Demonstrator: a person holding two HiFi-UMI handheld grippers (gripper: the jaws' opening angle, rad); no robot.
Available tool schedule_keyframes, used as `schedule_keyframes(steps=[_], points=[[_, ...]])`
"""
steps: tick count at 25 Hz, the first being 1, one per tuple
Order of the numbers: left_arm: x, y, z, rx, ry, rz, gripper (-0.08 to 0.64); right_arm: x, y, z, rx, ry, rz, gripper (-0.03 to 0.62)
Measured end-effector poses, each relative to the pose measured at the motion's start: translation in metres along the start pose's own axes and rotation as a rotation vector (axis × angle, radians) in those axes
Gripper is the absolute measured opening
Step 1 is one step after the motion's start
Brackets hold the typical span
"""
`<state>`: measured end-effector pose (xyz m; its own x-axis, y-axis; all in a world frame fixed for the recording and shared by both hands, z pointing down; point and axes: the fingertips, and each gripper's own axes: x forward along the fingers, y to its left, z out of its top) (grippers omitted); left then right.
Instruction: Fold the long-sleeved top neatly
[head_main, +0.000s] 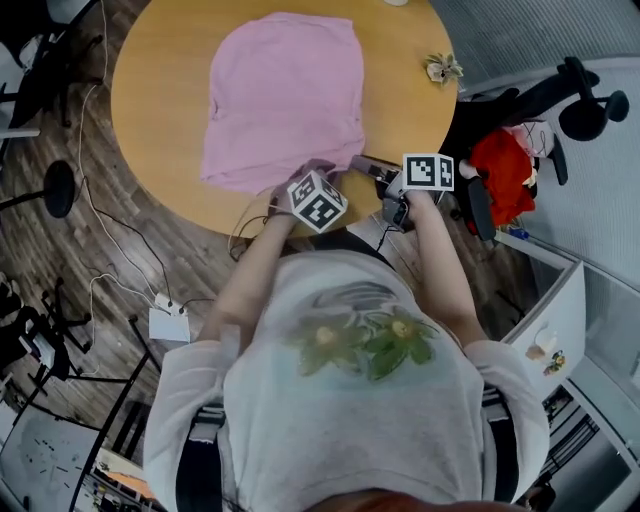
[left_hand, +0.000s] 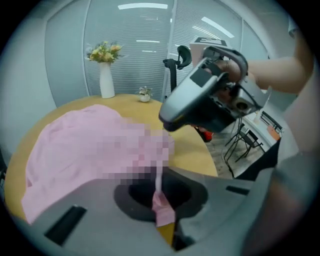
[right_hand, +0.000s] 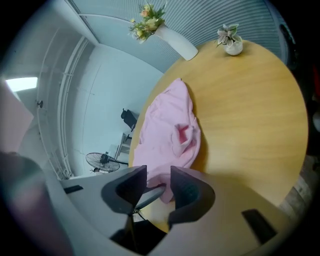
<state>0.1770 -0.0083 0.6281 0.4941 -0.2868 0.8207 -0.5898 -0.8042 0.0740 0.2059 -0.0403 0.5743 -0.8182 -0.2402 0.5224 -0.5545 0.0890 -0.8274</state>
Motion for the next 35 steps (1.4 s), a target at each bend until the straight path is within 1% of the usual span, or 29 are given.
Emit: schedule_keyframes(steps=[2, 4, 7, 9, 12, 14, 16, 17, 18, 19, 20, 23, 24, 25, 27, 30, 33, 35], points=[[-0.001, 0.000, -0.013, -0.045, 0.031, -0.020, 0.021, -0.008, -0.016, 0.018, -0.013, -0.006, -0.034, 0.147], [-0.002, 0.003, -0.030, -0.078, 0.078, -0.017, 0.021, -0.011, -0.035, 0.043, -0.048, -0.018, -0.096, 0.164], [-0.003, 0.011, -0.057, -0.066, 0.155, 0.016, 0.021, -0.011, -0.070, 0.087, -0.136, -0.032, -0.216, 0.179], [-0.012, 0.020, -0.077, -0.089, 0.204, 0.053, 0.021, -0.007, -0.088, 0.119, -0.177, -0.050, -0.258, 0.183], [-0.049, 0.051, -0.124, -0.186, 0.279, 0.160, 0.021, 0.012, -0.097, 0.164, -0.175, -0.102, -0.273, 0.183], [-0.083, 0.083, -0.166, -0.263, 0.328, 0.268, 0.021, 0.026, -0.096, 0.180, -0.194, -0.115, -0.287, 0.183], [-0.114, 0.114, -0.203, -0.344, 0.361, 0.392, 0.021, 0.039, -0.091, 0.182, -0.266, -0.076, -0.304, 0.183], [-0.127, 0.126, -0.216, -0.374, 0.365, 0.449, 0.021, 0.045, -0.088, 0.179, -0.323, -0.042, -0.307, 0.183], [-0.137, 0.134, -0.225, -0.386, 0.365, 0.498, 0.021, 0.050, -0.083, 0.173, -0.396, -0.003, -0.307, 0.183], [-0.146, 0.139, -0.231, -0.378, 0.365, 0.537, 0.021, 0.054, -0.078, 0.166, -0.485, 0.037, -0.303, 0.183], [-0.152, 0.141, -0.235, -0.351, 0.367, 0.570, 0.029, 0.057, -0.073, 0.157, -0.591, 0.078, -0.300, 0.183], [-0.163, 0.140, -0.238, -0.246, 0.357, 0.637, 0.146, 0.060, -0.055, 0.128, -0.953, 0.196, -0.288, 0.183], [-0.164, 0.137, -0.235, -0.212, 0.344, 0.640, 0.161, 0.059, -0.050, 0.117, -1.065, 0.235, -0.279, 0.183], [-0.164, 0.133, -0.232, -0.174, 0.331, 0.630, 0.180, 0.058, -0.047, 0.107, -1.170, 0.273, -0.266, 0.183], [-0.163, 0.121, -0.225, -0.079, 0.321, 0.583, 0.206, 0.052, -0.044, 0.088, -1.367, 0.356, -0.251, 0.183], [-0.162, 0.102, -0.221, 0.087, 0.342, 0.509, 0.209, 0.041, -0.051, 0.074, -1.647, 0.472, -0.276, 0.183], [-0.157, 0.088, -0.222, 0.219, 0.377, 0.447, 0.209, 0.040, -0.057, 0.067, -1.876, 0.554, -0.312, 0.183], [-0.148, 0.080, -0.225, 0.279, 0.416, 0.394, 0.207, 0.048, -0.064, 0.063, -2.003, 0.598, -0.340, 0.183]])
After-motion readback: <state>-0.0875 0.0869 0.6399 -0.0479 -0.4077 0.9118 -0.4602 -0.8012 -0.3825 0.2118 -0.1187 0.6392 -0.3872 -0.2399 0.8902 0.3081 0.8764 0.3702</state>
